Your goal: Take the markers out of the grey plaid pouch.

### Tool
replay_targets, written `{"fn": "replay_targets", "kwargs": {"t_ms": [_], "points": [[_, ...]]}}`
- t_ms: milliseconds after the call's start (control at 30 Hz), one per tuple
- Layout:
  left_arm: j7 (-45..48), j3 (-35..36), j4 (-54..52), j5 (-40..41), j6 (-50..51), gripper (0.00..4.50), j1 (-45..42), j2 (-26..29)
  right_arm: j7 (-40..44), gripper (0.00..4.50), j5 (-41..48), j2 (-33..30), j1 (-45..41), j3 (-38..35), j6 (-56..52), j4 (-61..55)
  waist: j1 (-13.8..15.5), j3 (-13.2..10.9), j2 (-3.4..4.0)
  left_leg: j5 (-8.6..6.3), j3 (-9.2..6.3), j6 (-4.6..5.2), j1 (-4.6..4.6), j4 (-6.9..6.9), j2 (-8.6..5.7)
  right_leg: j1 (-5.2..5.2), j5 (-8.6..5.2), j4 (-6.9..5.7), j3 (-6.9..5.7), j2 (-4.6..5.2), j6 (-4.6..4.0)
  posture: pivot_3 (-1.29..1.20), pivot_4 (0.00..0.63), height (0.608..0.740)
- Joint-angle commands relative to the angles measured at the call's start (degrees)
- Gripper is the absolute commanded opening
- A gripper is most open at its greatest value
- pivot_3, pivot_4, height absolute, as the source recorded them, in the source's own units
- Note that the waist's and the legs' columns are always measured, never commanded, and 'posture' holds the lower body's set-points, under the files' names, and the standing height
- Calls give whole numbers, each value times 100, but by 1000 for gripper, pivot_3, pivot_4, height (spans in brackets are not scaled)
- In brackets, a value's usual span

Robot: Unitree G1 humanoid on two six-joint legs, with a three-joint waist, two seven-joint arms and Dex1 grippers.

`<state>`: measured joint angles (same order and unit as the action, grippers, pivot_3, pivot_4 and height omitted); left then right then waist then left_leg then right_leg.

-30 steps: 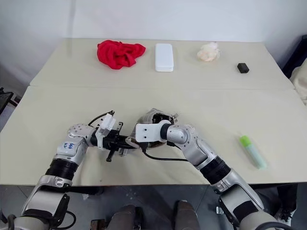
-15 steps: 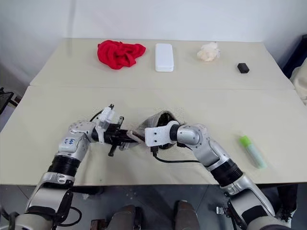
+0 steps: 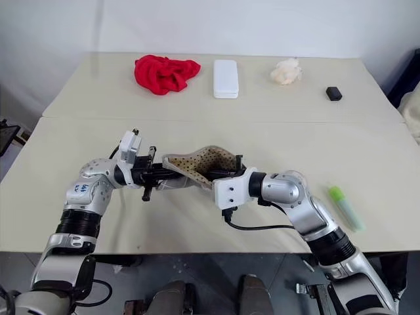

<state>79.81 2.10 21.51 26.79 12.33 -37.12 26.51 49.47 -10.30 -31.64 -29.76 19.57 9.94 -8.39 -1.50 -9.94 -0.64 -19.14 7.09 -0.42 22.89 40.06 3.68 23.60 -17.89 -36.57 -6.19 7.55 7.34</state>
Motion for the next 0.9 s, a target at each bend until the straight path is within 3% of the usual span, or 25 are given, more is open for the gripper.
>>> {"fn": "replay_targets", "kwargs": {"t_ms": [33,200,267,367,667,900], "points": [[79,0,-103,-136,-275,0,253,190,-64,648,423,28,63,-331,117,-531,-1,0,0,0,0,0,0,-1,0,0,0,0,0,0,0,0,150,740],[269,-153,-108,-415,-1194,0,567,263,-132,603,733,72,277,-579,-715,-989,2,-1,2,0,1,0,-2,-1,0,0,0,-1,0,0,0,0,150,740],[176,-47,-95,-388,-1519,0,688,148,-169,47,854,120,392,-645,-1162,-1246,7,-1,1,0,-1,0,-2,0,0,0,0,-1,0,0,0,0,150,740],[128,-72,-177,-446,-1936,0,948,45,-271,14,772,192,583,-530,-1611,-1594,39,-1,1,0,-3,0,-1,1,0,-3,0,0,-1,1,0,0,150,740],[-140,-61,-485,-233,-1539,0,1143,13,-415,14,720,201,974,-403,-1890,-2052,54,0,1,-1,-1,2,-2,2,0,-3,0,-2,0,1,0,0,150,740],[-91,49,-548,114,-1024,0,870,69,-533,14,775,234,724,-466,-2427,-2000,122,-1,1,-1,0,2,-2,3,0,-2,0,-1,0,1,0,0,150,740]]}}
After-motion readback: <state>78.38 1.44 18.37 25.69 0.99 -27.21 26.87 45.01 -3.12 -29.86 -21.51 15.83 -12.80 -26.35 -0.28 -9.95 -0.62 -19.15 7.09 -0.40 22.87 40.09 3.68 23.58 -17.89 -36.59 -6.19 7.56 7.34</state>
